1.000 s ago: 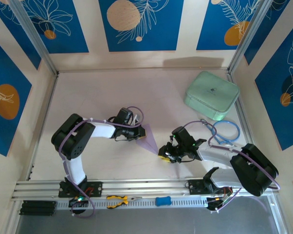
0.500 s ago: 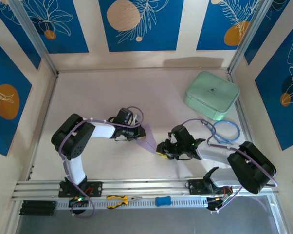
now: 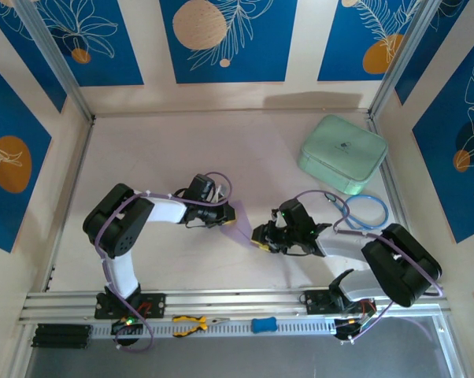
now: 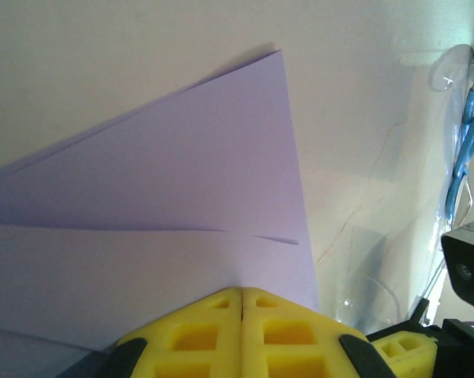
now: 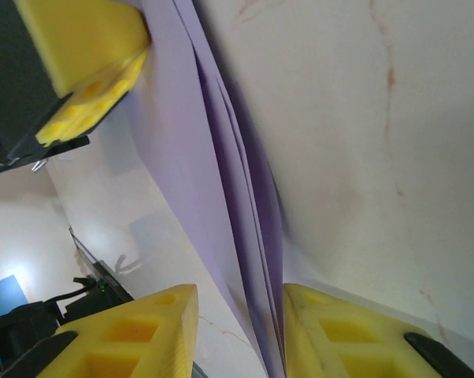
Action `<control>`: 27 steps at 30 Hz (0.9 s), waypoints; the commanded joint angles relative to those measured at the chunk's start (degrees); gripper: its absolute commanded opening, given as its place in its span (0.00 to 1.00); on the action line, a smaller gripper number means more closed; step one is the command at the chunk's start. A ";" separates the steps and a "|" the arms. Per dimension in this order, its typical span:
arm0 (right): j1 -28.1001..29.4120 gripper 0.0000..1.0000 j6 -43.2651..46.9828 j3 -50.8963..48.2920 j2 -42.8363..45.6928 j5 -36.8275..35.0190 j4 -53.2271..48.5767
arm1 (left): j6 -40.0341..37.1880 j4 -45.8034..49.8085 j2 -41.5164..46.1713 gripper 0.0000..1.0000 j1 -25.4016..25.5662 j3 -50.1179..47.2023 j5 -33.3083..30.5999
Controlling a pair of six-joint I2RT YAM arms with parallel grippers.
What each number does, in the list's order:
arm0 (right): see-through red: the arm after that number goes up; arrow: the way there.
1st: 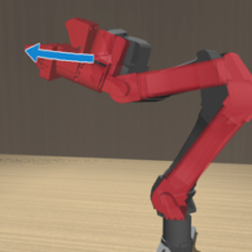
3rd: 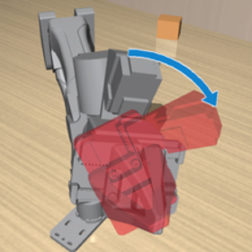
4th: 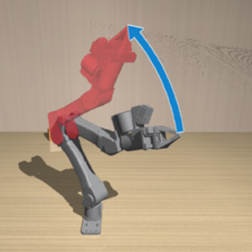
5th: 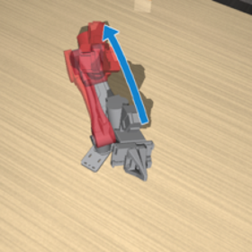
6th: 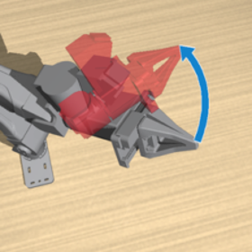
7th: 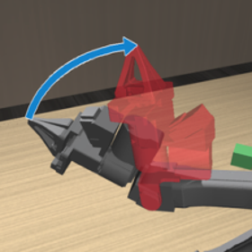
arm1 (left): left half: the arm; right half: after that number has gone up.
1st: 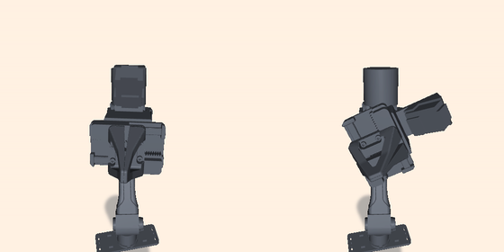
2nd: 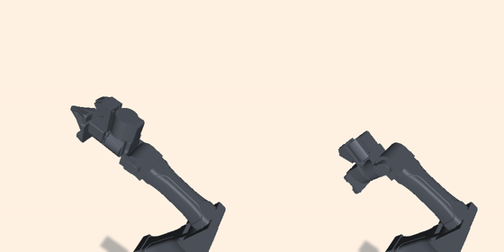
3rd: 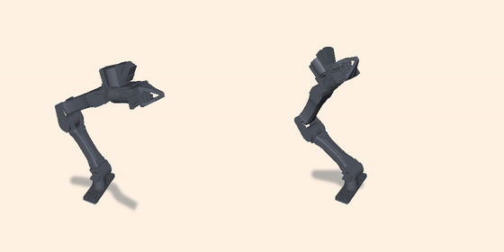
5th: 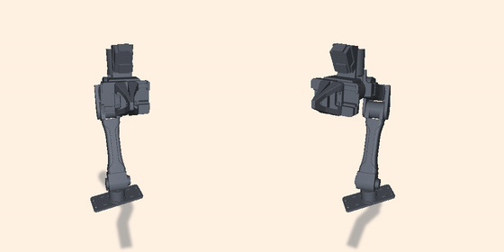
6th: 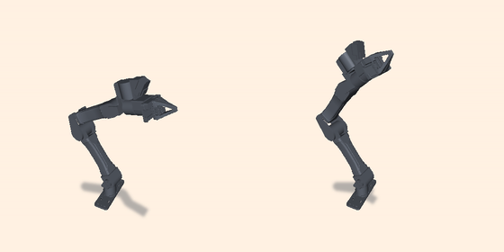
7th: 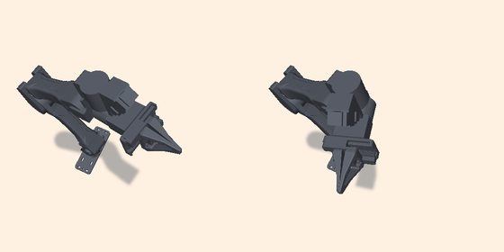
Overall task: Fold a paper plane with a square sheet of paper (pick it up from the middle)
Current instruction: Turn over the paper at the center of the table.
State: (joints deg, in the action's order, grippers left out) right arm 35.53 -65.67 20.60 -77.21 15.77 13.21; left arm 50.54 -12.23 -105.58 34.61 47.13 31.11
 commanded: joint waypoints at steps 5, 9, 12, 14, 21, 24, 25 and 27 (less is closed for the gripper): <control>-0.87 0.29 0.71 -0.56 -2.74 2.34 5.02 | 0.34 2.82 -0.97 0.02 -0.78 -1.43 -1.05; -1.16 0.21 1.01 -0.65 -3.72 2.80 6.20 | 0.69 2.78 -0.38 0.03 -0.84 -1.21 -0.42; -1.21 0.13 1.31 -0.80 -3.76 3.22 6.81 | 1.30 2.59 0.88 0.06 -0.82 -0.69 0.50; -1.25 0.11 1.50 -0.92 -3.41 3.19 6.57 | 1.56 3.09 2.67 0.10 -0.78 -0.19 0.79; -1.19 0.08 4.51 -0.39 2.81 1.00 0.25 | -4.85 17.01 12.15 0.36 -0.79 5.19 -4.76; -1.18 0.08 7.24 0.34 8.14 -1.64 -5.64 | -7.73 23.82 16.01 0.39 -0.91 6.84 -9.55; -1.26 0.08 8.15 0.73 9.88 -2.62 -7.88 | -8.39 25.50 16.96 0.39 -0.87 7.30 -10.87; -1.21 0.07 10.47 2.05 13.98 -5.05 -13.82 | -9.76 28.23 19.30 0.41 -0.96 7.71 -13.72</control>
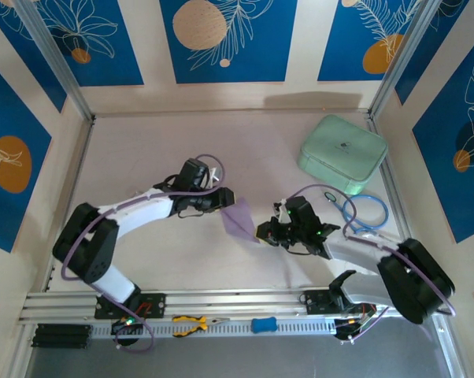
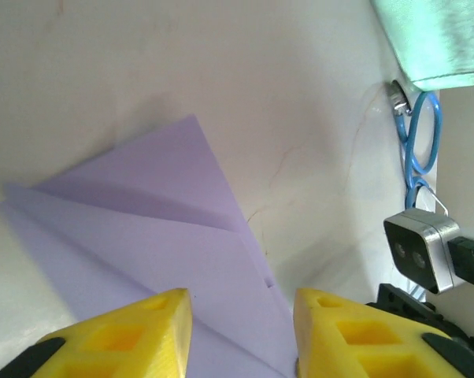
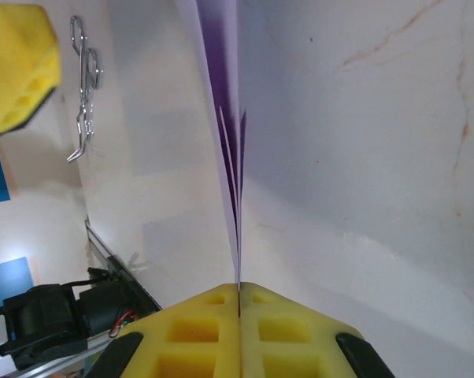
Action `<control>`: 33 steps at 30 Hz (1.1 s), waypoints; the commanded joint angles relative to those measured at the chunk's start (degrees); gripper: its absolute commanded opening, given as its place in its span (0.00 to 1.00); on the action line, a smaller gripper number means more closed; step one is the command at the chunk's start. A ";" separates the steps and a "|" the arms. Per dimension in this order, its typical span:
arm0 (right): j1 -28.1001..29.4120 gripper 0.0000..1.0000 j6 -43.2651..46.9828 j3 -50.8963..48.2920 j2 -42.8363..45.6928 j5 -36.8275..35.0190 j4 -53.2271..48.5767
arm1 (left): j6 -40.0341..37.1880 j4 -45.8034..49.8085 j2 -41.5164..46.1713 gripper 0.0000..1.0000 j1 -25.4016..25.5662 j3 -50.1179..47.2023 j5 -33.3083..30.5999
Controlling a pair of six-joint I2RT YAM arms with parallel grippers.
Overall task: Fold a paper plane with a square sheet of paper (pick it up from the middle)
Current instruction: Turn over the paper at the center of the table.
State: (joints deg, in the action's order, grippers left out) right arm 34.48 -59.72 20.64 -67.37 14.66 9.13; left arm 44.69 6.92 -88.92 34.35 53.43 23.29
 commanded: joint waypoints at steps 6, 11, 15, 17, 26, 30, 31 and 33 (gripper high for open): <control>0.45 0.07 11.62 7.33 14.26 -11.10 -24.78 | -5.51 13.15 8.21 0.42 -0.69 1.40 -11.48; 1.89 0.07 16.53 13.03 18.21 -17.92 -36.03 | -5.20 13.63 11.90 0.44 -0.71 0.03 -15.10; 4.03 0.07 19.21 17.53 18.31 -23.39 -42.39 | -5.14 14.22 14.70 0.46 -0.74 -0.89 -18.35; 5.40 0.07 20.26 19.10 17.99 -25.57 -44.16 | -5.12 14.61 15.91 0.46 -0.73 -1.21 -19.74; 14.17 0.07 24.36 28.23 12.30 -39.49 -52.69 | -5.14 15.27 19.31 0.50 -1.34 -2.63 -22.80; 18.07 0.07 24.55 32.30 9.27 -47.16 -56.84 | -5.09 15.54 19.91 0.50 -1.65 -3.04 -23.29; 18.79 0.07 24.40 33.04 8.66 -49.01 -57.69 | -5.05 15.65 19.99 0.50 -1.80 -3.06 -23.31; 20.74 0.07 23.98 34.59 7.44 -53.47 -59.58 | -5.14 15.92 20.20 0.50 -2.00 -3.05 -23.53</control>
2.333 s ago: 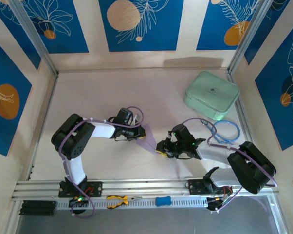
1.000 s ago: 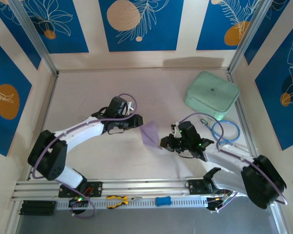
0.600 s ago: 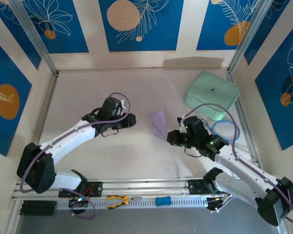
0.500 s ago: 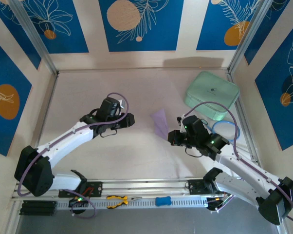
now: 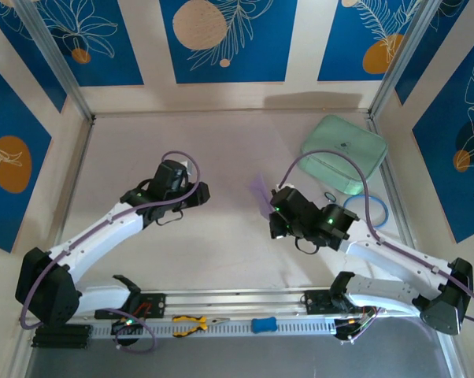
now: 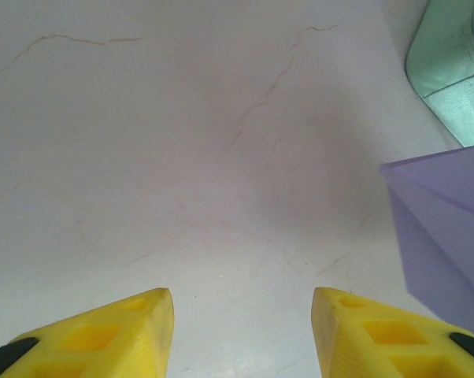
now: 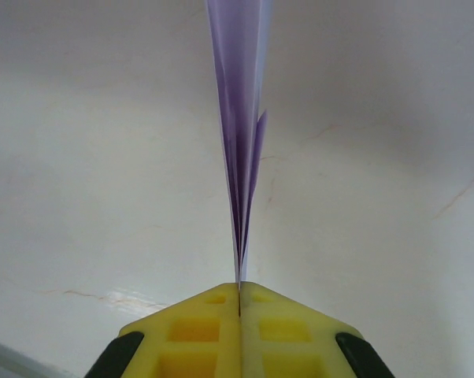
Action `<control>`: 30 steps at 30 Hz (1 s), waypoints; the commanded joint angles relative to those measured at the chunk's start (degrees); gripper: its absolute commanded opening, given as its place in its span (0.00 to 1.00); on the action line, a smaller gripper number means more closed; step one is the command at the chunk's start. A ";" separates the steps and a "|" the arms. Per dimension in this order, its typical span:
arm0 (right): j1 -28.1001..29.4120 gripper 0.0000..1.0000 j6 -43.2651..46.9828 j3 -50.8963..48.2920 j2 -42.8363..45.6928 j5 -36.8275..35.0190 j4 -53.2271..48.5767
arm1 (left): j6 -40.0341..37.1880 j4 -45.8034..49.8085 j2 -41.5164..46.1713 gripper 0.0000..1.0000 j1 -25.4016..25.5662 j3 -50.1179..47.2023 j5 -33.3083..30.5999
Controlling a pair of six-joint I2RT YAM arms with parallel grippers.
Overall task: Fold a paper plane with a square sheet of paper (pick it up from the middle)
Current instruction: Turn over the paper at the center of the table.
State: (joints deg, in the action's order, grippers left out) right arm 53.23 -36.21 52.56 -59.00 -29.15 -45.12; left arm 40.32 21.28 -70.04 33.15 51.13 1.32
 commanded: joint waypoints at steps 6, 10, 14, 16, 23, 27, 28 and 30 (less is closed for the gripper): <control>6.51 0.07 -1.21 6.51 -5.82 -20.43 -10.70 | -0.41 2.34 1.92 0.51 -1.22 -1.12 -2.63; 7.96 0.07 -1.79 8.53 -10.48 -23.41 -13.32 | -0.22 2.74 2.35 0.51 -1.61 -1.35 -3.16; 8.67 0.06 -2.20 9.41 -14.29 -24.40 -14.03 | -0.12 3.66 2.87 0.52 -1.95 -1.30 -4.12; 9.06 0.06 -2.27 9.41 -15.50 -24.63 -13.94 | 0.02 4.08 3.39 0.53 -2.29 -1.54 -4.88; 9.05 0.06 -1.00 8.45 -17.47 -24.13 -13.15 | -0.32 4.83 3.70 0.56 -3.64 -0.88 -5.37; 8.61 0.06 -0.58 8.19 -17.47 -24.03 -13.65 | -1.11 5.68 3.15 0.59 -4.22 0.30 -5.30; 8.40 0.06 -0.35 8.10 -17.34 -24.01 -13.74 | -1.14 5.82 3.16 0.61 -4.40 0.50 -5.28; 7.92 0.07 0.18 7.97 -17.05 -23.99 -13.94 | -1.13 6.05 3.20 0.65 -4.80 0.71 -5.28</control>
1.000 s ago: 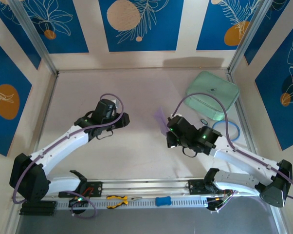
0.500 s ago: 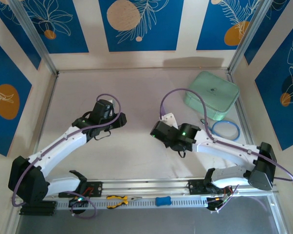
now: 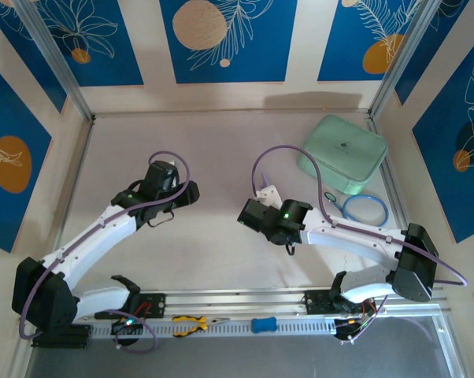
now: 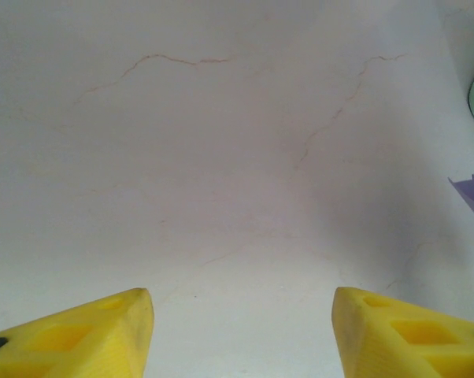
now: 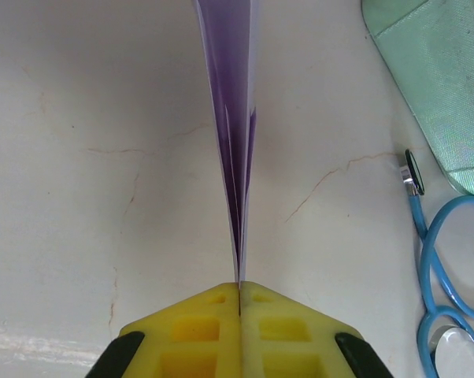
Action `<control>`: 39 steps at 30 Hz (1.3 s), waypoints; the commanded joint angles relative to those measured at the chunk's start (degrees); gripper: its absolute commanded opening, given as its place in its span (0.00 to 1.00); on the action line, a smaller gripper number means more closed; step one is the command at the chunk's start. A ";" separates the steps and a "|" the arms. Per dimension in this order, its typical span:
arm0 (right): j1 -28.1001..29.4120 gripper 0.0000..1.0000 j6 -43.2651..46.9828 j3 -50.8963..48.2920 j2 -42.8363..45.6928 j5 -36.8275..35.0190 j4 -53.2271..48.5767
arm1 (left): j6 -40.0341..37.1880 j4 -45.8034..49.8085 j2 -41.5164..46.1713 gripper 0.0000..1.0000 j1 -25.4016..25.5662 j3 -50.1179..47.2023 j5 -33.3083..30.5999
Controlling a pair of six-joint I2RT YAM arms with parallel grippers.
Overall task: Fold a paper plane with a square sheet of paper (pick it up from the middle)
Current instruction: Turn over the paper at the center of the table.
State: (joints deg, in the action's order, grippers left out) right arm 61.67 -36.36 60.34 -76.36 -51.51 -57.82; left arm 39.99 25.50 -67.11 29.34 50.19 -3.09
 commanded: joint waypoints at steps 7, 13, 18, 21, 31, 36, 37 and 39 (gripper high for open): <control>-0.59 0.07 1.20 -0.68 0.56 0.28 -0.20 | 0.24 2.43 2.61 0.70 -1.88 0.01 -0.42; 0.65 0.07 2.49 -1.58 -2.47 4.74 2.15 | 1.28 3.95 6.88 0.73 -2.63 -2.64 -1.04; 1.97 0.08 3.40 -2.06 -6.41 8.06 4.44 | 1.60 5.37 10.09 0.73 -2.89 -3.96 -1.97; 2.99 0.10 3.48 -1.72 -8.88 9.42 4.86 | 1.56 6.25 11.75 0.74 -2.98 -4.31 -3.60; 5.45 0.18 6.75 -0.83 -14.20 17.03 10.00 | 2.02 5.84 12.72 0.75 -3.26 -4.97 -5.00; 5.37 0.26 7.21 -0.37 -14.18 22.67 12.39 | 1.65 5.31 12.20 0.76 -3.42 -5.02 -4.49; 5.15 0.31 7.50 -0.70 -13.29 24.16 13.43 | 1.44 5.13 12.08 0.76 -3.44 -5.10 -4.09; 3.78 0.39 7.84 -2.28 -10.44 28.26 16.77 | 1.32 4.74 11.74 0.77 -3.50 -5.28 -3.61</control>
State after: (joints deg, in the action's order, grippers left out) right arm 66.50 -29.28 59.00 -90.37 -30.33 -45.25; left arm 41.63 30.50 -54.94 26.65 45.98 -6.57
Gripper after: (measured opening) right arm 0.367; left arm 0.763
